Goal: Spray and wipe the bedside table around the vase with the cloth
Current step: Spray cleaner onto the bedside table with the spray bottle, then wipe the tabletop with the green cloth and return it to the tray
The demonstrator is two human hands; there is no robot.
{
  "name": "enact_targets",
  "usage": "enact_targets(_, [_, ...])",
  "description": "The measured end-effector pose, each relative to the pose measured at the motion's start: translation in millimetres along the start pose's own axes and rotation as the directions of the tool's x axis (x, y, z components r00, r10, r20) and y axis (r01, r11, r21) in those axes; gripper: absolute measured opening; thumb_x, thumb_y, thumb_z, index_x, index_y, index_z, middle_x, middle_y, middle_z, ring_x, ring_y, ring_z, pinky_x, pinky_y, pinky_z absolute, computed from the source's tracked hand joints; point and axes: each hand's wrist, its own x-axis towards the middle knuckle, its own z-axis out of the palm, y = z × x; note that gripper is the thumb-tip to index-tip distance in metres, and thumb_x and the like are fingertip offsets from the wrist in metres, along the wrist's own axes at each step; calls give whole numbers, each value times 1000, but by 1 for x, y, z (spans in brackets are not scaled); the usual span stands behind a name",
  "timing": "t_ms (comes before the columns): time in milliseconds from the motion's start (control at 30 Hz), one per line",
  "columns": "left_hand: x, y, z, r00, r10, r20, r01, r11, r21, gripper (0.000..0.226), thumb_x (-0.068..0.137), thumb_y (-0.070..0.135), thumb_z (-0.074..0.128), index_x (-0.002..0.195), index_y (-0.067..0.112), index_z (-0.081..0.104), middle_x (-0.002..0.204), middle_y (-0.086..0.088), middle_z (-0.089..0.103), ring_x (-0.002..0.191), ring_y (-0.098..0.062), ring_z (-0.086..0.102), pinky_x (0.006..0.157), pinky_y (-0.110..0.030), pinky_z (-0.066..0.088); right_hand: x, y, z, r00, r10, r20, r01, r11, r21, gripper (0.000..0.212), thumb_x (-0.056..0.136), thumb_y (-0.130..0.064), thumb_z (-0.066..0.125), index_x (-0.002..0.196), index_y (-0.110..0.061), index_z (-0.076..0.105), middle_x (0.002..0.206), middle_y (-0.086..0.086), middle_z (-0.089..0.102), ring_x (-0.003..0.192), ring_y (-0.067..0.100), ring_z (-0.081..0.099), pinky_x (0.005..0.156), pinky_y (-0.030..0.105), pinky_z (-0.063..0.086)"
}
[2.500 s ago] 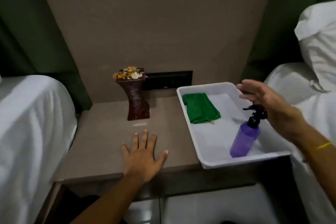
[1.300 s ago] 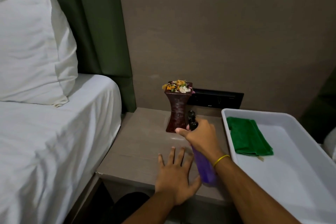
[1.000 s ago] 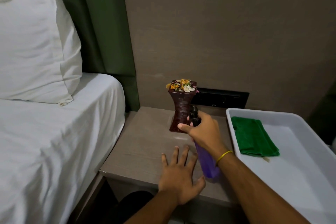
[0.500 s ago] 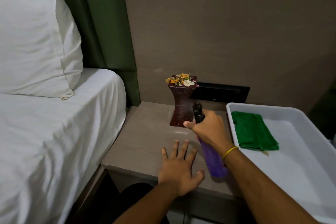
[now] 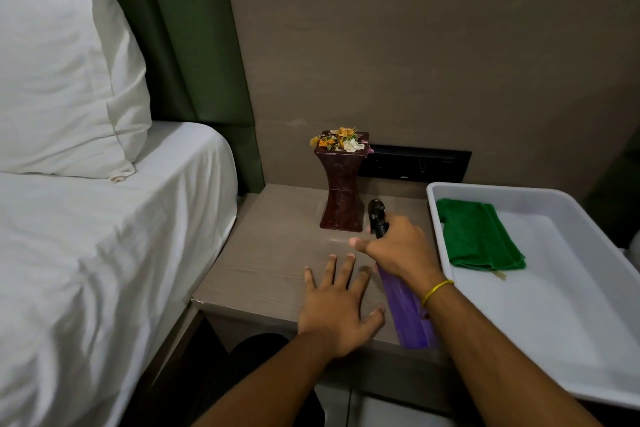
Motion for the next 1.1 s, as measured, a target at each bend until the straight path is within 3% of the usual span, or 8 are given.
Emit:
enact_targets(133, [1, 0, 1, 1000, -3, -7, 3, 1000, -1, 86, 94, 85, 18, 166, 42, -4, 182, -2, -3, 166, -34, -10, 125, -74, -10, 2, -4, -1, 998, -15, -68, 18, 999, 50, 35, 74, -47, 87, 66, -28, 60, 59, -16, 60, 58, -5, 54, 39, 7, 37])
enact_targets(233, [2, 0, 1, 1000, 1, 1, -1, 1000, 9, 87, 94, 86, 18, 166, 42, -2, 182, -1, -2, 166, -34, -9, 124, -75, -9, 4, -11, -5, 991, -64, -116, 79, 988, 134, 29, 76, -44, 88, 78, -30, 63, 66, -16, 63, 64, -4, 60, 46, 5, 35])
enact_targets(367, [2, -1, 0, 1000, -7, 23, 6, 1000, 20, 87, 93, 86, 18, 167, 41, 4, 182, 0, -4, 166, -34, -11, 124, -74, -10, 5, -19, -11, 981, -90, -172, 118, 980, 160, 32, 80, -42, 85, 70, -27, 59, 60, -6, 67, 52, 6, 68, 56, 20, 46])
enact_targets(500, [1, -1, 1, 1000, -10, 18, 10, 1000, 25, 86, 92, 86, 15, 166, 43, 2, 182, 1, -6, 166, -33, -12, 125, -73, -12, -11, -22, -37, 965, -141, -223, 198, 946, 257, 32, 83, -42, 85, 104, -24, 69, 82, 0, 73, 56, 14, 74, 57, 31, 62])
enact_targets(667, [-1, -3, 0, 1000, 8, 18, -8, 1000, 14, 85, 93, 84, 15, 166, 42, 0, 182, 1, -6, 166, -32, -11, 126, -73, -9, -40, 2, -103, 867, -146, -477, 369, 831, 415, 23, 85, -39, 83, 105, -39, 71, 80, -7, 73, 61, 9, 74, 56, 23, 61])
enact_targets(833, [-3, -2, -3, 1000, -2, 20, 2, 1000, 12, 86, 94, 83, 14, 167, 42, -2, 182, 2, -7, 166, -31, -12, 128, -73, -7, -65, 59, -152, 725, -151, -672, 362, 913, 186, 27, 95, -53, 70, 110, -30, 72, 85, 1, 75, 67, 9, 75, 57, 9, 55])
enact_targets(1000, [-3, 0, -6, 1000, 8, 29, -9, 1000, 13, 86, 93, 82, 13, 168, 41, -1, 182, 3, -7, 166, -30, -12, 128, -72, -6, -78, 112, -146, 699, -186, -690, 269, 963, 12, 28, 98, -62, 61, 112, -38, 62, 82, -4, 73, 70, 17, 74, 73, 43, 62])
enact_targets(1100, [-4, 0, -8, 999, 8, 50, -8, 1000, 16, 86, 93, 82, 12, 168, 41, -2, 182, 3, -8, 166, -30, -13, 128, -72, -5, -86, 124, -138, 718, -164, -677, 242, 970, 21, 45, 94, -77, 51, 111, -36, 59, 77, -8, 71, 68, 8, 72, 68, 33, 58])
